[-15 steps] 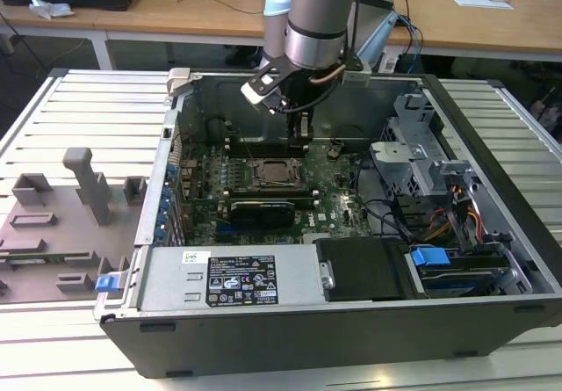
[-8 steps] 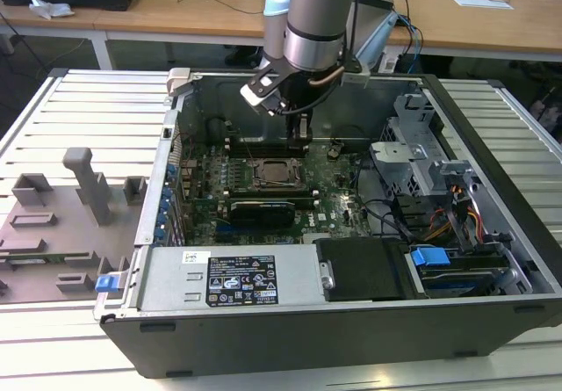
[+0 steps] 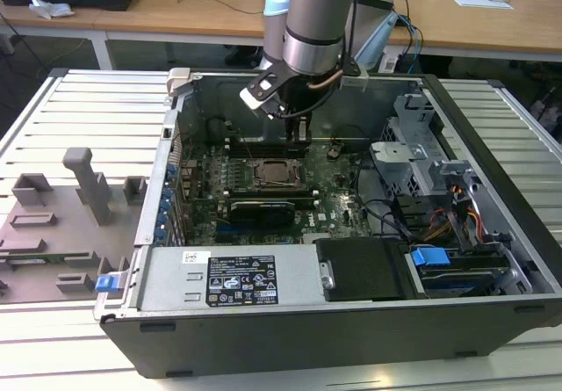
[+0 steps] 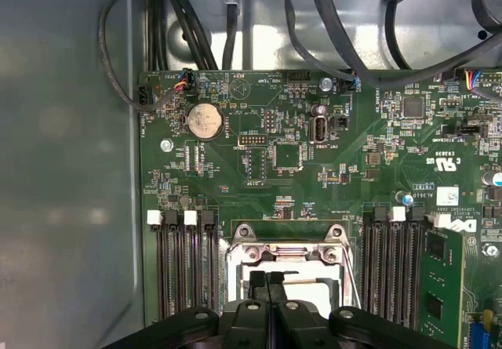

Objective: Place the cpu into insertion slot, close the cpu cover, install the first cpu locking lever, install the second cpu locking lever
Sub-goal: 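Close the cpu cover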

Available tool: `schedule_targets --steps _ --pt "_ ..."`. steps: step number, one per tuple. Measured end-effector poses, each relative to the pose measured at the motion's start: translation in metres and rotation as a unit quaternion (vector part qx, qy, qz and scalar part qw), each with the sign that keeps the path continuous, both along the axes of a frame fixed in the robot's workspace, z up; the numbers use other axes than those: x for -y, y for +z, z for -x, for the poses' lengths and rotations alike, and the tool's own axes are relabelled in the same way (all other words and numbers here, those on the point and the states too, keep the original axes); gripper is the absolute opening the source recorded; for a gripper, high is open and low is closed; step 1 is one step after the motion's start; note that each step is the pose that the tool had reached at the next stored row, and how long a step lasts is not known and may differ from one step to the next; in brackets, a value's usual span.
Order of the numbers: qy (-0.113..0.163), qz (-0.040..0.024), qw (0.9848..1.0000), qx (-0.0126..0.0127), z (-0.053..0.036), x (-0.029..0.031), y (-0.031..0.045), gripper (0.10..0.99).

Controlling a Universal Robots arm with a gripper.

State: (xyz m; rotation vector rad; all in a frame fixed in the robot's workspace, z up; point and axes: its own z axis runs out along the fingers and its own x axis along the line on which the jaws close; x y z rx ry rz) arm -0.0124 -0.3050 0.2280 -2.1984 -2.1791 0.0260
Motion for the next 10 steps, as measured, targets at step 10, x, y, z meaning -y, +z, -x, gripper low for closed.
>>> schedule_targets --steps 10 --pt "0.0 0.0 1.0 0.0 0.0005 0.0 -0.008 0.106"
